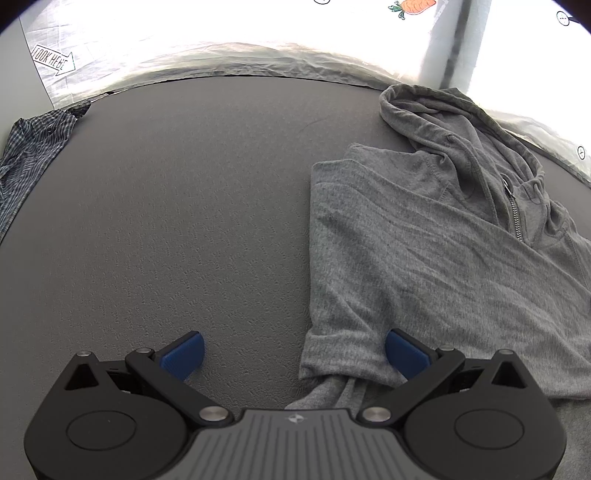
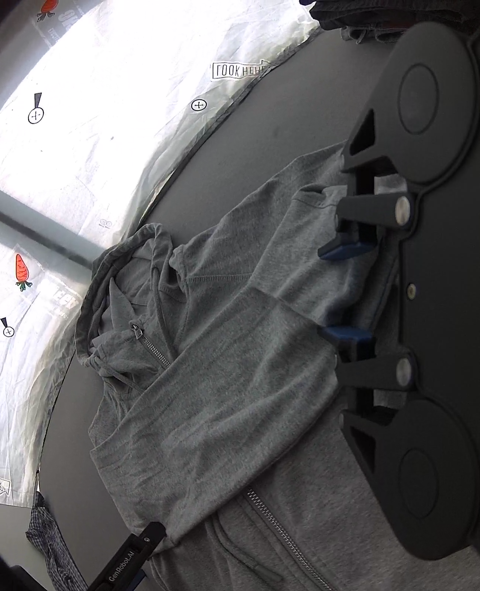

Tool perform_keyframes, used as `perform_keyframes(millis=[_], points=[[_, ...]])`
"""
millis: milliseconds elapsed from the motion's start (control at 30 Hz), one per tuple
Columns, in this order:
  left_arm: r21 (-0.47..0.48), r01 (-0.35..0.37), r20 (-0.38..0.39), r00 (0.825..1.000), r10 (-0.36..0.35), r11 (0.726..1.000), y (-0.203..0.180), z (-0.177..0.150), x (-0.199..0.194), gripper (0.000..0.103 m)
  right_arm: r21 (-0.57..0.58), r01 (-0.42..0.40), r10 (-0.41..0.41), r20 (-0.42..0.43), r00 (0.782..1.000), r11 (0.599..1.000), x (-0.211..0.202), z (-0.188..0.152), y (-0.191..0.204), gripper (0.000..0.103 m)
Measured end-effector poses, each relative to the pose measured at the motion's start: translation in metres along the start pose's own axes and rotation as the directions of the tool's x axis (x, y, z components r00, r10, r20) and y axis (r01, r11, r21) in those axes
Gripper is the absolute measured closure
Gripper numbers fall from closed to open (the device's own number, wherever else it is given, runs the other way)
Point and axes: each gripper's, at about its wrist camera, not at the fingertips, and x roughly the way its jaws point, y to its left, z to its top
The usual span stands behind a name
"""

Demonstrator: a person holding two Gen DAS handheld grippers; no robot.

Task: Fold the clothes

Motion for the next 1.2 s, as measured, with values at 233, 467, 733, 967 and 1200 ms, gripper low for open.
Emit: perform_keyframes(millis=[233,467,733,967,1200], points=[[0.001,0.000,0.002,1.000,0.000,1.000,0.000,0.000,0.000,0.000,0.359,0.172,-0.208,0.066,0.976,0.918,-0.035,-0.015,-0.074,0.087],[0.000,-0.001,0.006,1.000,0.001,1.000,-0.001,-0.001,-0.001,0.000,0.742,0.317,-0.235,-0.217,0.947,0.591,-0.015,-0.105,-0.164,0.084],[-0.002,-0.003,0.000,1.000,0.003,1.000,-0.001,-0.001,-0.001,0.000,0.959,0.077,-0.115,-0.047,0.992,0.274,-0.023,-0.164,-0.164,0.053],[-0.006,-0.005,0.005,1.000,0.005,1.000,0.000,-0.002,-0.001,0.000,0.930,0.075,-0.118,-0.034,0.992,0.359,-0.010,-0.139,-0.151,0.051],[-0.008,-0.005,0.018,1.000,0.005,1.000,0.001,-0.004,-0.002,0.000,0.941,0.051,-0.092,-0.022,0.996,0.335,-0.010,-0.137,-0.148,0.090]])
